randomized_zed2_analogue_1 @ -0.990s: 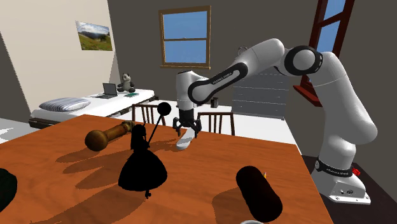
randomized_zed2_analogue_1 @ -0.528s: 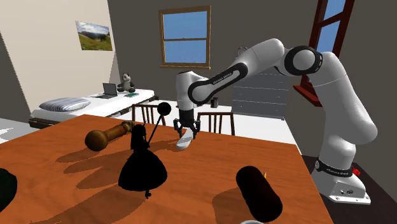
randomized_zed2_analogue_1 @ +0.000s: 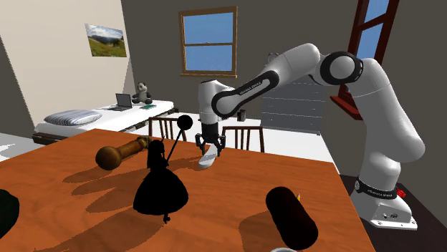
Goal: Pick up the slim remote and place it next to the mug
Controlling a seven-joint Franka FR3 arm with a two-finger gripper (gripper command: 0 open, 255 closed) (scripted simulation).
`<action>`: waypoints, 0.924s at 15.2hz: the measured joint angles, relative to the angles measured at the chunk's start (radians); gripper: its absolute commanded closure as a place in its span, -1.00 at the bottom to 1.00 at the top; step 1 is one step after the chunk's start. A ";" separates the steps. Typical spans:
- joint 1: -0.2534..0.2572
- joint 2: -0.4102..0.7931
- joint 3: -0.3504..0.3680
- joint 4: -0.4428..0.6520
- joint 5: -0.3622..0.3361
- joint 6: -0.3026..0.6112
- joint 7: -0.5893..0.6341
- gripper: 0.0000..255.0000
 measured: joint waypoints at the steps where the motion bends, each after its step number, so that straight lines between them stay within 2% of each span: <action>1: 0.000 -0.002 0.000 0.003 0.001 -0.005 0.000 1.00; 14: -0.003 -0.062 0.009 0.078 0.017 -0.139 -0.012 1.00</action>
